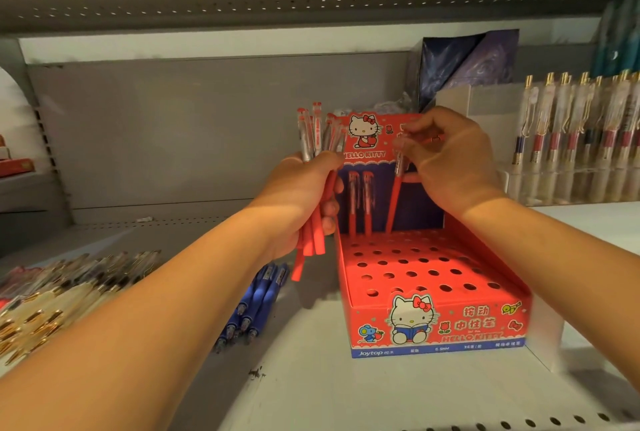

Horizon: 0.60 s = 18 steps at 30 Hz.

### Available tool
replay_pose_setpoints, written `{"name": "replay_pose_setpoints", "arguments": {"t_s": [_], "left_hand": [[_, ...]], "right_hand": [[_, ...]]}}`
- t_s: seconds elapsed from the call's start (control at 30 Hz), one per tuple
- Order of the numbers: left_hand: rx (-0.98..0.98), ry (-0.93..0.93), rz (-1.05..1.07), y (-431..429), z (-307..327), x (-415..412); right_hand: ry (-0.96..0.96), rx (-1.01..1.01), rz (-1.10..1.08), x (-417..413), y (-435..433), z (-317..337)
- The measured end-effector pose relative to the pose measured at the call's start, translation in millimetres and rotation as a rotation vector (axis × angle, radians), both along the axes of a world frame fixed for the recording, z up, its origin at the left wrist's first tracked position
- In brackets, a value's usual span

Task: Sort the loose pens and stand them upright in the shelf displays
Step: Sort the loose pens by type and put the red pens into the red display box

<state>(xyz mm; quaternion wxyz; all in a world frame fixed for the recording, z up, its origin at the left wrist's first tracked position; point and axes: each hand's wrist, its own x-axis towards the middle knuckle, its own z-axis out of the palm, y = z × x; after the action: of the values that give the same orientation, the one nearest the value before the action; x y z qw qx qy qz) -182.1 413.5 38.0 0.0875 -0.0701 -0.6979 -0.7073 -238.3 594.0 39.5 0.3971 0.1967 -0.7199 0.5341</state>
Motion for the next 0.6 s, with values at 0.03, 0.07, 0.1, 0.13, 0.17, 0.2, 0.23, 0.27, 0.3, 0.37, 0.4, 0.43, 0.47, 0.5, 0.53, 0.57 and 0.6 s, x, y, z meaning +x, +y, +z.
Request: {"name": "replay_pose_setpoints", "arguments": {"t_s": [0.03, 0.07, 0.1, 0.13, 0.17, 0.2, 0.23, 0.27, 0.3, 0.37, 0.4, 0.43, 0.47, 0.5, 0.53, 0.57, 0.6], "left_hand": [[0.001, -0.005, -0.002, -0.3, 0.1, 0.1], [0.006, -0.006, -0.005, -0.2, 0.2, 0.1], [0.012, -0.003, -0.006, -0.2, 0.4, 0.1], [0.018, 0.006, -0.005, 0.1, 0.4, 0.0], [0.018, 0.020, -0.003, 0.4, 0.2, -0.2], [0.012, 0.038, -0.003, 0.7, -0.4, -0.6], [0.004, 0.060, -0.005, 1.0, -1.2, -0.8], [-0.004, 0.083, -0.009, 1.4, -2.1, -1.3], [-0.011, 0.104, -0.014, 1.4, -2.9, -1.4], [-0.017, 0.128, -0.022, 1.0, -4.0, -1.9], [-0.012, 0.133, -0.027, 0.9, -4.1, -1.9], [-0.003, 0.136, -0.032, 0.5, -3.8, -1.6], [0.002, 0.138, -0.037, 0.4, -3.4, -1.4], [0.001, 0.138, -0.041, 0.1, -3.3, -1.1], [-0.006, 0.137, -0.045, 0.1, -3.4, -0.7], [-0.016, 0.137, -0.049, 0.0, -3.5, -0.2], [-0.025, 0.136, -0.055, 0.2, -3.7, 0.0]], "right_hand": [[-0.007, -0.009, 0.005, 0.8, -0.7, 0.1], [-0.013, -0.013, 0.011, 1.8, -1.5, -0.2], [-0.019, -0.003, 0.009, 2.7, -2.5, -0.8], [-0.026, 0.017, 0.003, 3.5, -3.3, -1.3], [-0.036, 0.032, 0.002, 3.8, -3.9, -1.9], [-0.056, 0.032, 0.017, 4.2, -4.0, -2.4], [-0.086, 0.019, 0.041, 3.9, -4.0, -3.2], [-0.127, 0.008, 0.068, 3.7, -4.2, -4.3], [-0.170, 0.013, 0.088, 2.9, -4.1, -5.7], [-0.253, 0.087, 0.111, 1.5, -5.1, -8.6], [-0.296, 0.142, 0.118, 0.6, -5.8, -10.3], [-0.337, 0.186, 0.126, 0.1, -6.2, -11.8], [-0.367, 0.217, 0.128, 0.0, -6.1, -12.1], [-0.380, 0.238, 0.122, -0.2, -5.2, -11.5], [-0.384, 0.252, 0.112, -0.5, -3.9, -10.6], [-0.382, 0.259, 0.104, -0.6, -3.0, -9.8], [-0.373, 0.269, 0.090, -0.4, -2.3, -9.2]]}}
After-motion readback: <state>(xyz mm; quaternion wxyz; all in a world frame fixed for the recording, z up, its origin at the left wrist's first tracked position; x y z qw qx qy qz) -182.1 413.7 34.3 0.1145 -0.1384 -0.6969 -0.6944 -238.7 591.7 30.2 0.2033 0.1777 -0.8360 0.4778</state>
